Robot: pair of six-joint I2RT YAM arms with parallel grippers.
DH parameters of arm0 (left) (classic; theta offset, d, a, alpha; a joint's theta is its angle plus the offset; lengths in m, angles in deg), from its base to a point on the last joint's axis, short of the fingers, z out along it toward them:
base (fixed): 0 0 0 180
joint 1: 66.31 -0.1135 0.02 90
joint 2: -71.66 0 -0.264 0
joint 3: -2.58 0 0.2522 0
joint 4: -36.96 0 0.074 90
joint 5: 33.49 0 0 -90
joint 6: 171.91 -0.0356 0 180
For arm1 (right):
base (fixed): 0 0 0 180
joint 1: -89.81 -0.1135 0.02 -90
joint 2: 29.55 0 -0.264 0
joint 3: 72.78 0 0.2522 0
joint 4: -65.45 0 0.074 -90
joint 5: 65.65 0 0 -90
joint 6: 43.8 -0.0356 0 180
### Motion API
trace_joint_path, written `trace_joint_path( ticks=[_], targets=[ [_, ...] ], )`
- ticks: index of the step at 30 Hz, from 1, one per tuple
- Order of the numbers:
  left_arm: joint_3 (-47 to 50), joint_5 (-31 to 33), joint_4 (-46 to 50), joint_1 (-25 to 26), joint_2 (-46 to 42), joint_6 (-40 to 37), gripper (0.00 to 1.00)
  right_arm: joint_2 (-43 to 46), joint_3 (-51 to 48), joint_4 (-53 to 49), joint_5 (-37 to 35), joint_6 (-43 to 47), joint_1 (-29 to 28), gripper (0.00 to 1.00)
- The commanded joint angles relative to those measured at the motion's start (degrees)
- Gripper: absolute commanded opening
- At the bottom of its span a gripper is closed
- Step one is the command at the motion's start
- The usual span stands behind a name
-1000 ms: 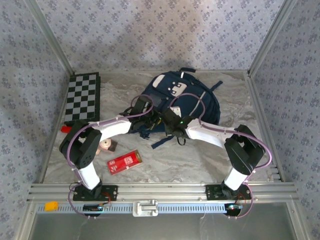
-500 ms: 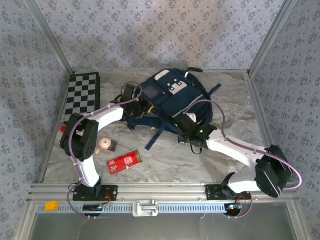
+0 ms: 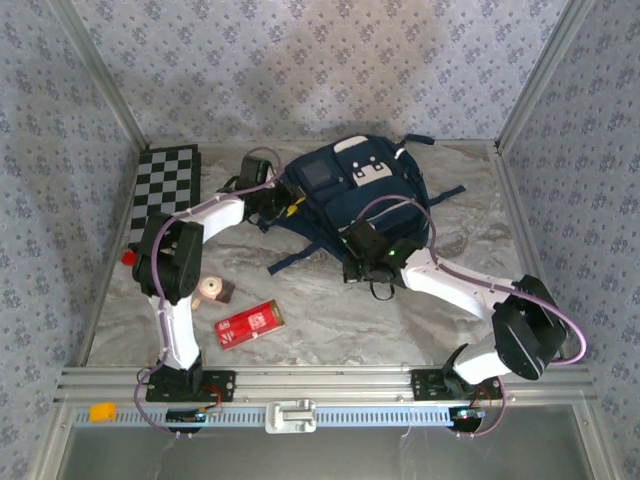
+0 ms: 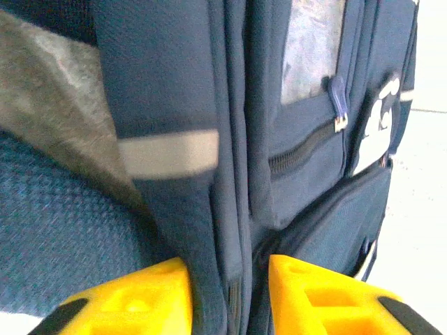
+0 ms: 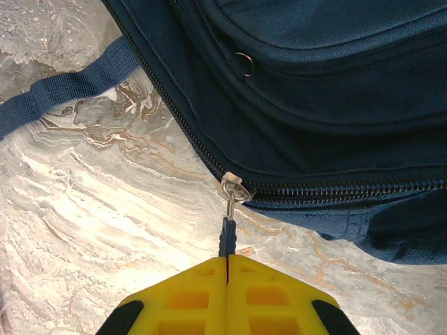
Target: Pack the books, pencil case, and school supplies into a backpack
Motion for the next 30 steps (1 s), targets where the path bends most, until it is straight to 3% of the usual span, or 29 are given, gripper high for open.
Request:
trace_joint_path(
  ticks=[1,9,17,24,30],
  targets=[
    [5.0,-0.8,-1.0,0.5,-7.8,-0.3,0.42,0.3,-0.5,0.8,1.8,-0.8,0.2,0.0],
    [20.4,2.9,-10.9,9.0,-16.2,14.4,0.54,1.4,-3.1,4.0,3.1,-2.5,0.0,0.0],
    [18.7,9.5,-11.6,16.2,-13.1,21.4,0.55,1.0,-3.0,4.6,1.9,-2.1,-0.4,0.0],
    [17.1,10.8,-10.4,16.4,-9.0,22.9,0.5,0.9,-1.9,2.8,0.0,-3.7,-0.5,0.0],
    [14.2,11.0,-8.4,16.5,-5.7,23.8,0.36,1.3,-3.6,4.7,-0.8,-8.5,-0.5,0.18]
  ],
)
